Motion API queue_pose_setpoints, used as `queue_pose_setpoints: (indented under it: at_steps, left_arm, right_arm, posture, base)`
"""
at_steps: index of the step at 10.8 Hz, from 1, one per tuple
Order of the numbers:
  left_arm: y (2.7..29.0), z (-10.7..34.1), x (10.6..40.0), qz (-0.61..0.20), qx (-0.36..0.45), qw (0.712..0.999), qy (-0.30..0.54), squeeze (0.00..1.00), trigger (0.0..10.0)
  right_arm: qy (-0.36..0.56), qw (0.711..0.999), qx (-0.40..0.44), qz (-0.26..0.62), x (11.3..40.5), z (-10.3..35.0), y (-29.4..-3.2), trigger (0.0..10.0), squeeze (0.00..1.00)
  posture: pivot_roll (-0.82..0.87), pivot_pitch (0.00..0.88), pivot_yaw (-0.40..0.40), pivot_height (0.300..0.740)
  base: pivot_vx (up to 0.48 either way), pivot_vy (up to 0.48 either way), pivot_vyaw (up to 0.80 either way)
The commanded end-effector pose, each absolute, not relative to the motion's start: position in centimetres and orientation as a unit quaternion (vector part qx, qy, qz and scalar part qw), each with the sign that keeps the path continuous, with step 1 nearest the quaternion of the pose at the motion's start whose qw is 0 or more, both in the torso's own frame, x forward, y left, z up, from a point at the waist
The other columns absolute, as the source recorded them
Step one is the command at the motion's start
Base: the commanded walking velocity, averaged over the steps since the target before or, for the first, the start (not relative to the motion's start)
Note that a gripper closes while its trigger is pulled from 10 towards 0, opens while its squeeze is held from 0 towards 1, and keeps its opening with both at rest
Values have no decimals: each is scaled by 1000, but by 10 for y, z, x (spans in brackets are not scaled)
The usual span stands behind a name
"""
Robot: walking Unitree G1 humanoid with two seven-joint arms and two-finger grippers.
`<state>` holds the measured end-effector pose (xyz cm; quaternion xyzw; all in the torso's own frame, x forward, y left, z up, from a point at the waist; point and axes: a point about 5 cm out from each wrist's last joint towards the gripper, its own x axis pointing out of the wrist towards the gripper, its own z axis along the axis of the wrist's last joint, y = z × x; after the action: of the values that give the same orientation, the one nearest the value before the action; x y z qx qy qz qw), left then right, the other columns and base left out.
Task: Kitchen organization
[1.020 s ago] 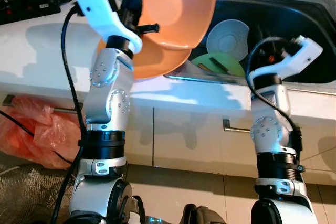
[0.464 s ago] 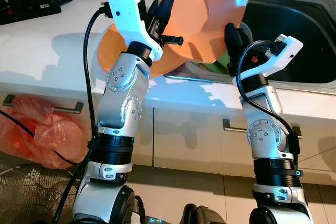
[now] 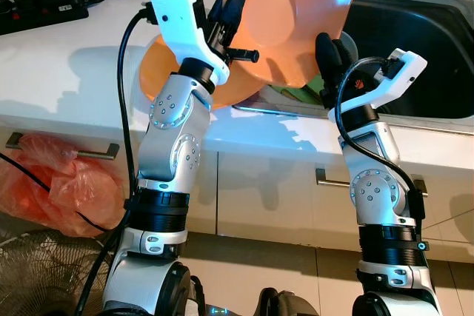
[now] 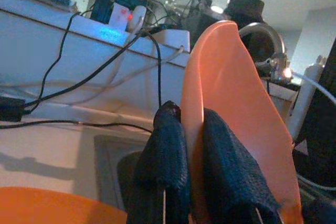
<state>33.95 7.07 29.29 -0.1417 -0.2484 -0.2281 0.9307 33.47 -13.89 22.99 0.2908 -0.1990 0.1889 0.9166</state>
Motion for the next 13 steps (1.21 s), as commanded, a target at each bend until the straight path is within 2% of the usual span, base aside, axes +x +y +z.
queue_pose_setpoints:
  at_steps: [1,5,8,13]
  left_arm:
    - [68,309,331,-244,-147,914,-289,0,10000]
    - [66,309,329,-262,-155,908,-289,0,10000]
    - [63,309,326,-281,-179,898,-288,0,10000]
    - [75,313,328,-254,-176,903,-299,0,10000]
  right_arm:
    - [-192,920,293,176,334,224,-144,10000,0]
    - [-183,922,298,168,336,219,-145,10000,0]
    - [-173,903,353,174,336,216,-140,10000,0]
    - [-167,894,386,151,339,210,-150,10000,0]
  posture:
    - [107,155,-32,740]
    - [111,154,-33,740]
    - [113,147,-32,740]
    - [116,148,-35,740]
  base:
    - [0,0,0]
    - [0,0,0]
    - [0,0,0]
    - [0,0,0]
